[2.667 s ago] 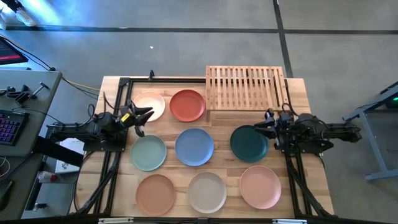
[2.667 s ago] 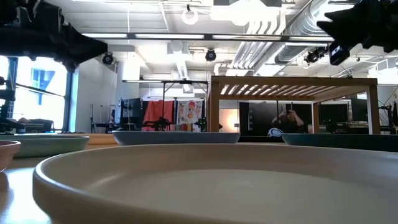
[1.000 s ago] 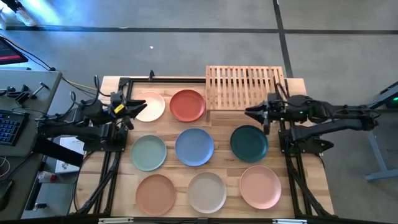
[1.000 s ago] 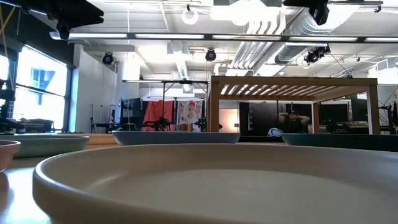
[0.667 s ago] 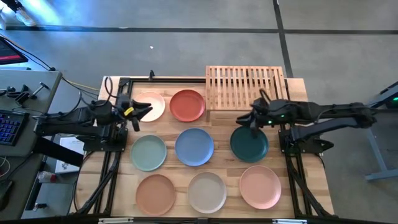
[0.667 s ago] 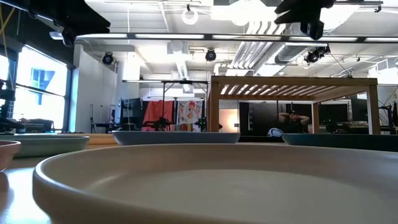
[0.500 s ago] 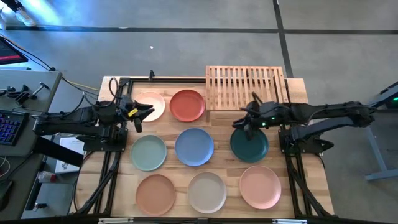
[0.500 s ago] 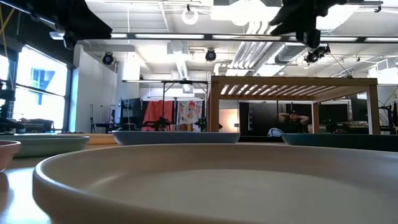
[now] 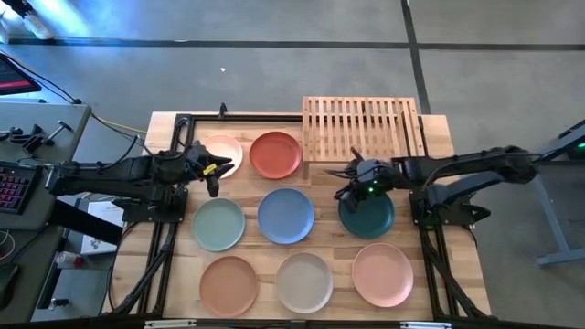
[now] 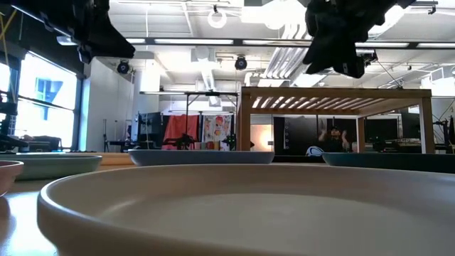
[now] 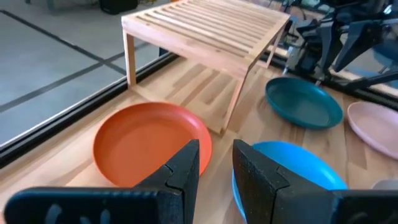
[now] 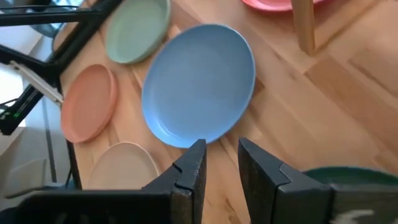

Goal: Place and stack plates onto a shelf
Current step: Put the green plate on the shelf

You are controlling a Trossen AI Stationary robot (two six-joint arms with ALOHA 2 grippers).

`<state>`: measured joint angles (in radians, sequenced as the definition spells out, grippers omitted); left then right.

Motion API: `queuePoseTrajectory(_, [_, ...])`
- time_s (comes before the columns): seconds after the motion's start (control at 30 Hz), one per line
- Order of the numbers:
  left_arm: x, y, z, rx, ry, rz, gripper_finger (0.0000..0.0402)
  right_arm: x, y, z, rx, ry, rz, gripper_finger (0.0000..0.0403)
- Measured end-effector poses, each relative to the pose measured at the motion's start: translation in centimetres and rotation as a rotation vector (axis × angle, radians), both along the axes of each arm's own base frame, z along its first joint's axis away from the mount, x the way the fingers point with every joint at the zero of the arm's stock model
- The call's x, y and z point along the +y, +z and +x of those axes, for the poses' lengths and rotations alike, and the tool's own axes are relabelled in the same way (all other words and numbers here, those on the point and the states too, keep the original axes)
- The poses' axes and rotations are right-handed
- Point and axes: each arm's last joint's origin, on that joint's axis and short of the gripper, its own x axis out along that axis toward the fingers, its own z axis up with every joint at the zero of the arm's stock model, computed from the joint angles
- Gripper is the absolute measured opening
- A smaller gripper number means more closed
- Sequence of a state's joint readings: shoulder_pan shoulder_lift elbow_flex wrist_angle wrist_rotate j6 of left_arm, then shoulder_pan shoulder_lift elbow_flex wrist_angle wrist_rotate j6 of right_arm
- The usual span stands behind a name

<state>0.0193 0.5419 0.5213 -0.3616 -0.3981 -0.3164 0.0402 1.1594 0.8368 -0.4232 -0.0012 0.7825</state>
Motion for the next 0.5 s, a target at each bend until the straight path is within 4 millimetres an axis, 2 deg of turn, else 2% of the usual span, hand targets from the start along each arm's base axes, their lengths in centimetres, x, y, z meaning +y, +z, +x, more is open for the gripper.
queuePoseTrajectory(0.2, [0.0,-0.5,0.7,0.038,0.006,-0.020,0.0087,0.5,-1.1,0.7,0.053,-0.005,0.072,0.0075])
queuePoseTrajectory(0.5, [0.0,-1.2,1.6,0.087,0.015,-0.045,0.0087,2.4,-1.9,0.9,0.102,0.034,0.103,0.0075])
